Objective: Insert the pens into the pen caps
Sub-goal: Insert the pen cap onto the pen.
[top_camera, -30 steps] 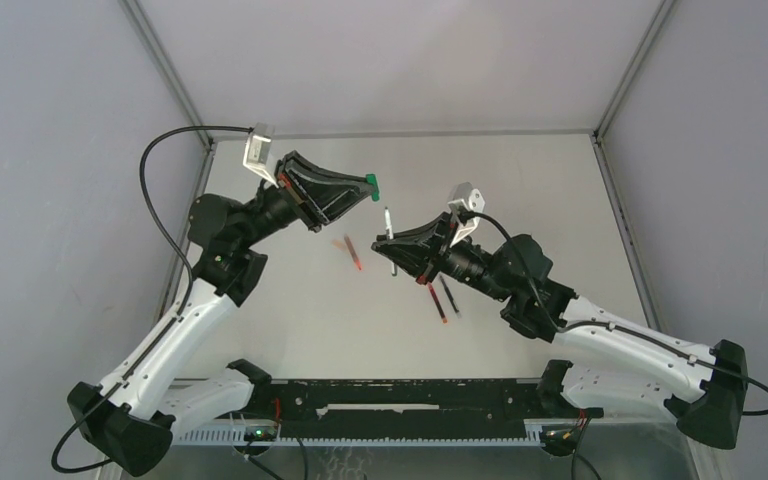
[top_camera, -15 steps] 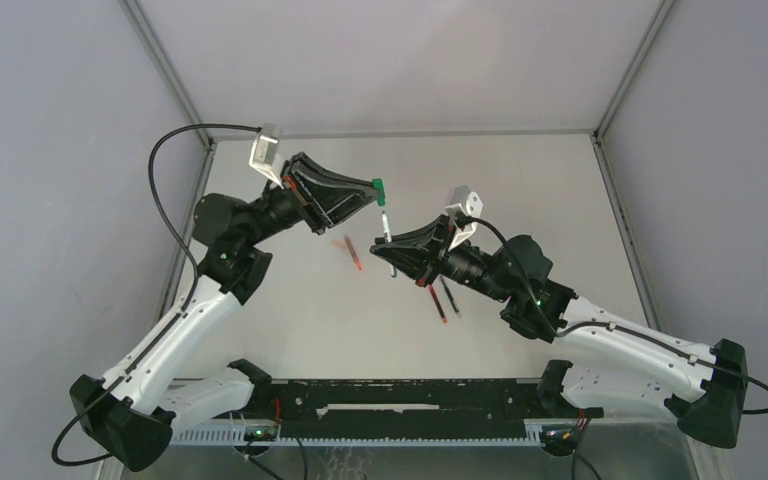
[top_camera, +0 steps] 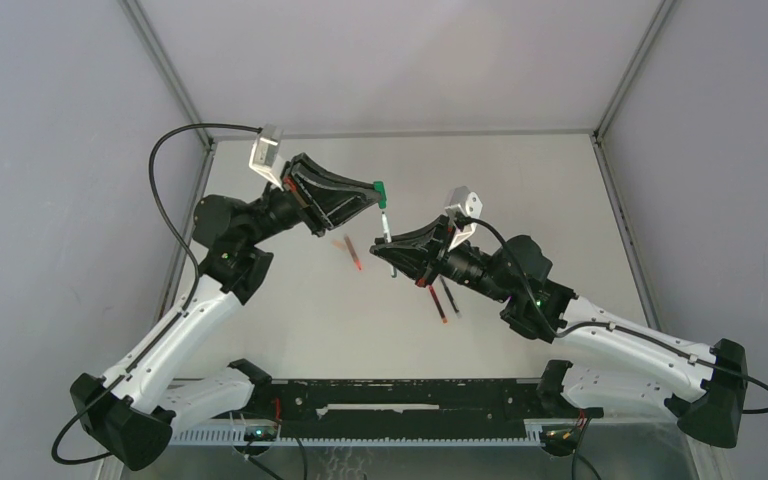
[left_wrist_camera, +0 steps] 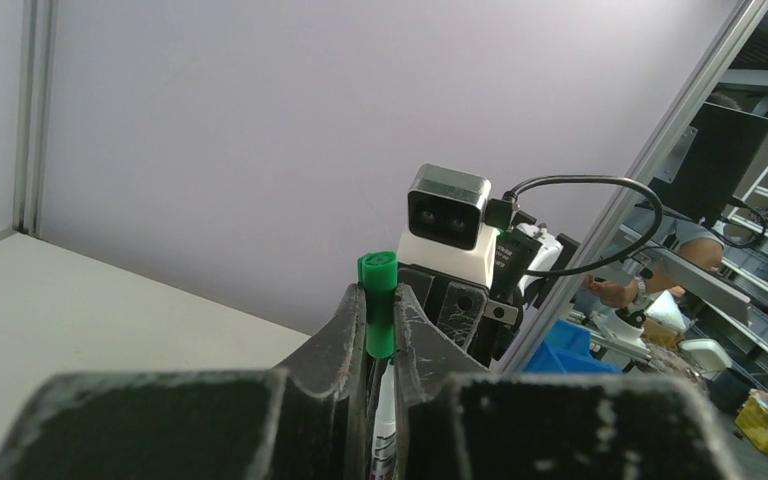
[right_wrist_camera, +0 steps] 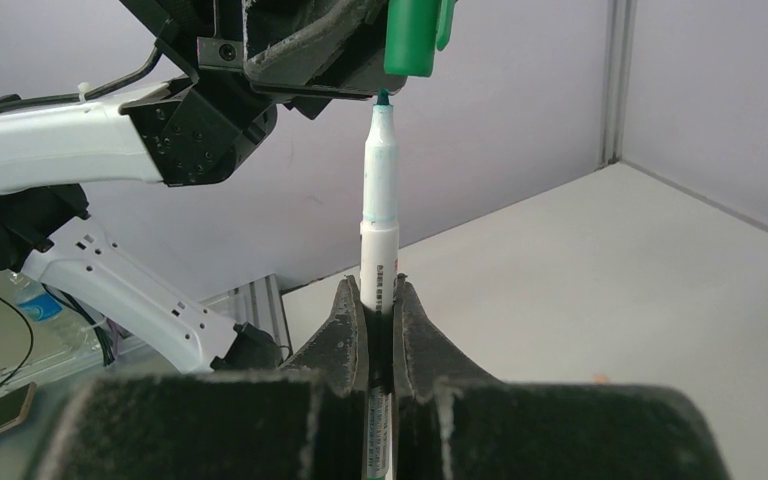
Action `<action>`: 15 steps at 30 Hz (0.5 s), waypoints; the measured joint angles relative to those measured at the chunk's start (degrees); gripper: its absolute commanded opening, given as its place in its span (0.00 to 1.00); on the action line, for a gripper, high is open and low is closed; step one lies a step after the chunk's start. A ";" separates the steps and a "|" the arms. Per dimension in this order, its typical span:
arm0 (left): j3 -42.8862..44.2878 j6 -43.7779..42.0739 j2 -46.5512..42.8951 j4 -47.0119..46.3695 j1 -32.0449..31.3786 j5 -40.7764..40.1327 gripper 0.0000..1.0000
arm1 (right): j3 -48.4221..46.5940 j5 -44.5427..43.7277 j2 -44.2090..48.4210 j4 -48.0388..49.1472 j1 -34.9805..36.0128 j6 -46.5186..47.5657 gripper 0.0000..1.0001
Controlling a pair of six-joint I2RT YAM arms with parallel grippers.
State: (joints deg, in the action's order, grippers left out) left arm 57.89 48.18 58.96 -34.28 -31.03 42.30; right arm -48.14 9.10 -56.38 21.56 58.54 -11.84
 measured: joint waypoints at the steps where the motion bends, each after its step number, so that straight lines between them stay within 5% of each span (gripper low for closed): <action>1: 0.00 0.02 0.00 -0.09 0.00 0.00 0.00 | 0.00 -0.02 0.00 -0.07 0.00 0.00 0.00; 15: 0.00 0.96 0.00 -1.20 -0.09 1.49 0.00 | 0.00 -1.29 0.00 -0.31 0.00 -0.02 0.00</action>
State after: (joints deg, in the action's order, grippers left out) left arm 57.89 49.15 58.96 -35.48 -31.11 43.79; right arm -48.14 7.81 -56.38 21.26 58.54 -11.86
